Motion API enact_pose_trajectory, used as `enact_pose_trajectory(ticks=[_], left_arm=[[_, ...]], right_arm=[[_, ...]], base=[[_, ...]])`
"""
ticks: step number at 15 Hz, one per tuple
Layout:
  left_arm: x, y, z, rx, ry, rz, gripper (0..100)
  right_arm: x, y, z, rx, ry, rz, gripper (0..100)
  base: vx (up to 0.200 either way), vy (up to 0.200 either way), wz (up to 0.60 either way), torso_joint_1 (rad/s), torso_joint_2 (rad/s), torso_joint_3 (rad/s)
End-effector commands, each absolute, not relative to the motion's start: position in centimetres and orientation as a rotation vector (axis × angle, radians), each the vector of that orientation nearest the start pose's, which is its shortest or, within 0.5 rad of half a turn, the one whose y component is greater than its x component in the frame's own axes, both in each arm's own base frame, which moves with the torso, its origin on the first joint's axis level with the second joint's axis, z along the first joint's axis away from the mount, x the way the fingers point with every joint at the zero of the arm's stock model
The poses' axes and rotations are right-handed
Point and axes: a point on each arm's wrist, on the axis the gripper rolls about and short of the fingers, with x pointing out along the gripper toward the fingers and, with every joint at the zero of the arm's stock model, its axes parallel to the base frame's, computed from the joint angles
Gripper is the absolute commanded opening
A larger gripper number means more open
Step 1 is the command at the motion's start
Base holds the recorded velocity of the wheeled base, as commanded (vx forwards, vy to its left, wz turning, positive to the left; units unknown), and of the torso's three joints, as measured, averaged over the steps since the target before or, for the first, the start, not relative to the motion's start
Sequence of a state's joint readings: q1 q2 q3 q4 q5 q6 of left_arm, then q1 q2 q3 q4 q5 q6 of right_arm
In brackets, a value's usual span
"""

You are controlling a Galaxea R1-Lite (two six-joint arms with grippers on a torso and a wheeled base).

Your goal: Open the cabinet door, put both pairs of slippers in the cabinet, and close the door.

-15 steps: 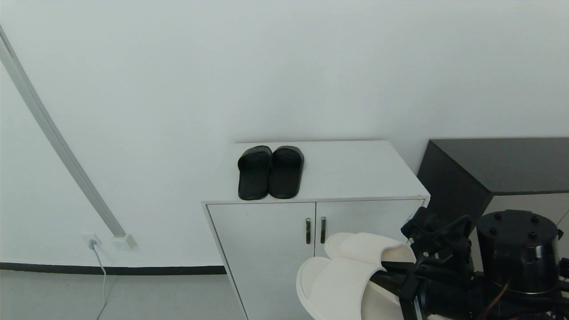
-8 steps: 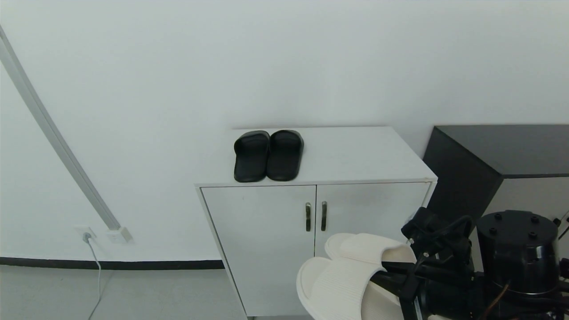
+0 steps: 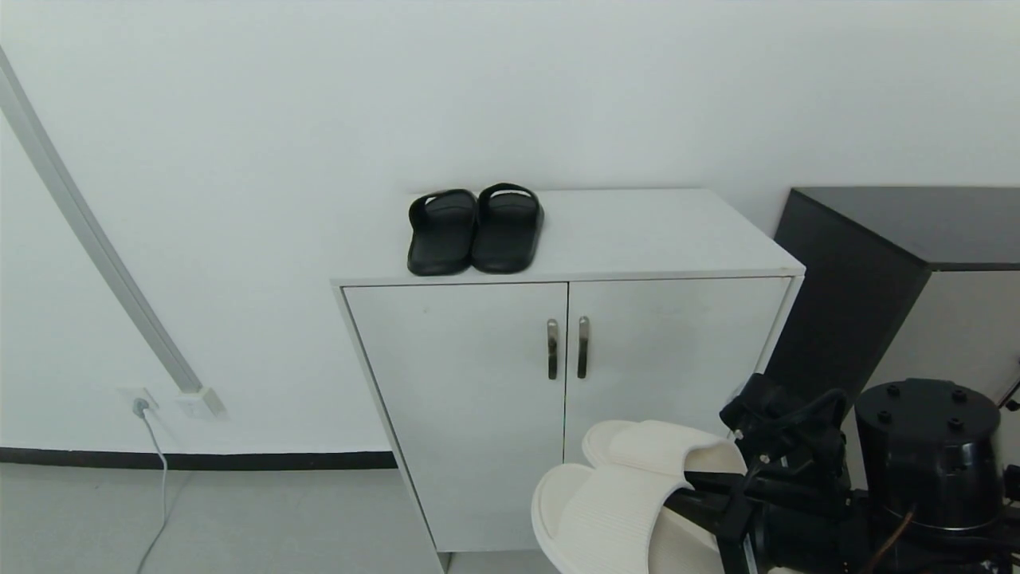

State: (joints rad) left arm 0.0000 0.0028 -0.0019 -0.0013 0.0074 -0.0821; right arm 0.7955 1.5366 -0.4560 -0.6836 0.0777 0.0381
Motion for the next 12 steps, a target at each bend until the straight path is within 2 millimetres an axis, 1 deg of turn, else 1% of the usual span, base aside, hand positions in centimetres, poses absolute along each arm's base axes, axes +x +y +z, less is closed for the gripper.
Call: enact_pose_trajectory(ticks=[1,6,12], left_arm=[[-2.27,0.02,7.61,-0.083,0.000,0.008,100],[-2.28,0.02,7.66,-0.078,-0.002,0.008,100],[-2.27,0.01,7.61,-0.078,0.000,0.006,100]], right_arm=[[16.19,16.79,14.11,-0.108,0.402,0.854,0],[16.14,16.74,13.93,-0.111,0.410,0.854,0],[16.15,16.76,13.82,-0.111,0.415,0.854,0]], base=[[0.000,0.000,0.00,-0.193,0.51,0.330],[0.000,0.000,0.00,-0.164,0.48,0.326],[0.000,0.000,0.00,-0.119,0.46,0.345]])
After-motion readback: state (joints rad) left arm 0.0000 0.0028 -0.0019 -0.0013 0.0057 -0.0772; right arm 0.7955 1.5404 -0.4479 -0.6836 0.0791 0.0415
